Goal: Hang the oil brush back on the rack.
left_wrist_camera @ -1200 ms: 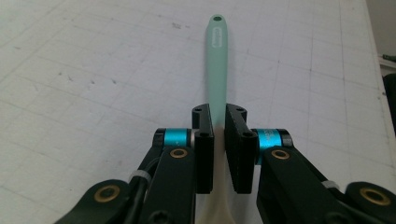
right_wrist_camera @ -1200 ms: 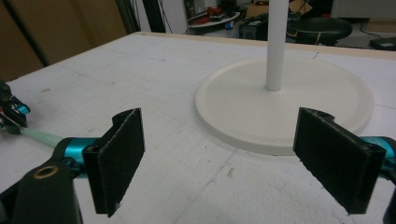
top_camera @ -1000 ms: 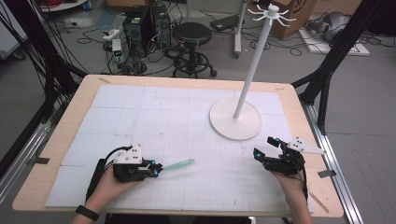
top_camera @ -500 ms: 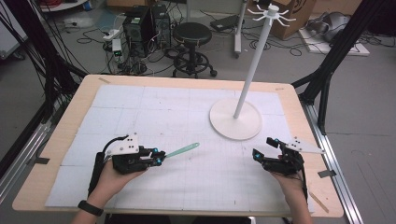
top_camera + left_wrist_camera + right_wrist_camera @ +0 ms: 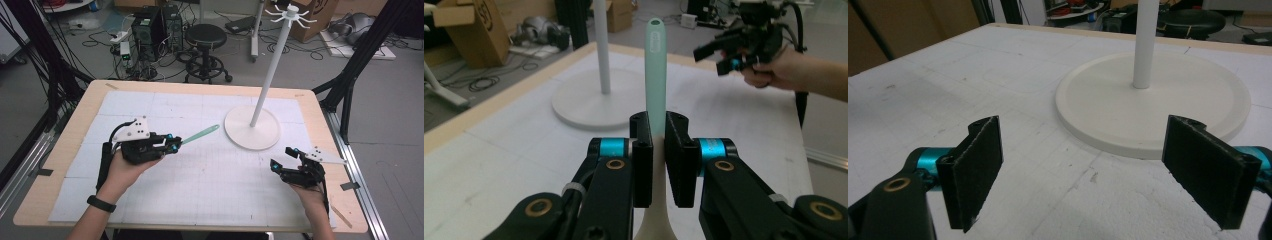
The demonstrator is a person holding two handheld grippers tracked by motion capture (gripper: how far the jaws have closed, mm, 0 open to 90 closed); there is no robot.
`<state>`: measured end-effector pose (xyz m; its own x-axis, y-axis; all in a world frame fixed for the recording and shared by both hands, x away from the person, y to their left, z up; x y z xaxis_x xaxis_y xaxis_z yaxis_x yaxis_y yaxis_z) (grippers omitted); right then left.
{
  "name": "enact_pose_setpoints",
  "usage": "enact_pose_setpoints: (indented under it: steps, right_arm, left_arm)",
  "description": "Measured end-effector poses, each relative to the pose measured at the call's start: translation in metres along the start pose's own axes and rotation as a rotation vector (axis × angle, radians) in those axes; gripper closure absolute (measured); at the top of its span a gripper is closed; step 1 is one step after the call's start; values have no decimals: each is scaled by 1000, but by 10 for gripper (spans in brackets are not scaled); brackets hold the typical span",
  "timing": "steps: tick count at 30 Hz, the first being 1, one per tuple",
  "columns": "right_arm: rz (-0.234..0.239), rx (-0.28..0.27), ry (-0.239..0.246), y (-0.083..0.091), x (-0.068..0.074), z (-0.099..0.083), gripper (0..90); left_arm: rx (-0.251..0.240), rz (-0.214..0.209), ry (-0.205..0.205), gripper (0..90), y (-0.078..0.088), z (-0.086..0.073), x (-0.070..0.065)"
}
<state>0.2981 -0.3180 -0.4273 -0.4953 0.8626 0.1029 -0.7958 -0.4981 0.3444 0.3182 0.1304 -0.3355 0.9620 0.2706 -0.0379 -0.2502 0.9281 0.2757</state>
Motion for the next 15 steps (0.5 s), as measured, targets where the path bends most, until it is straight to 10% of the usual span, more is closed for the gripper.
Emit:
enact_pose_setpoints:
  steps: [15]
  right_arm:
    - [5,-2,-1,1,0,0,156]
  left_arm:
    - [-102,24,-7,825,-16,61,17]
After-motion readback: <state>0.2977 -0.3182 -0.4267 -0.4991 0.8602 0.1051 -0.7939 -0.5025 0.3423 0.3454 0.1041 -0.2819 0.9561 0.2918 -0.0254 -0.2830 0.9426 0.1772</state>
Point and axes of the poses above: each handheld gripper's, and its own axes: y roughly backward along the jaws, z roughly out of its top, x roughly to its left, the point moved 2 cm from there along -y, roughly forward along the jaws, and after that the axes turned 9 degrees about -z, right-handed, at the moved point
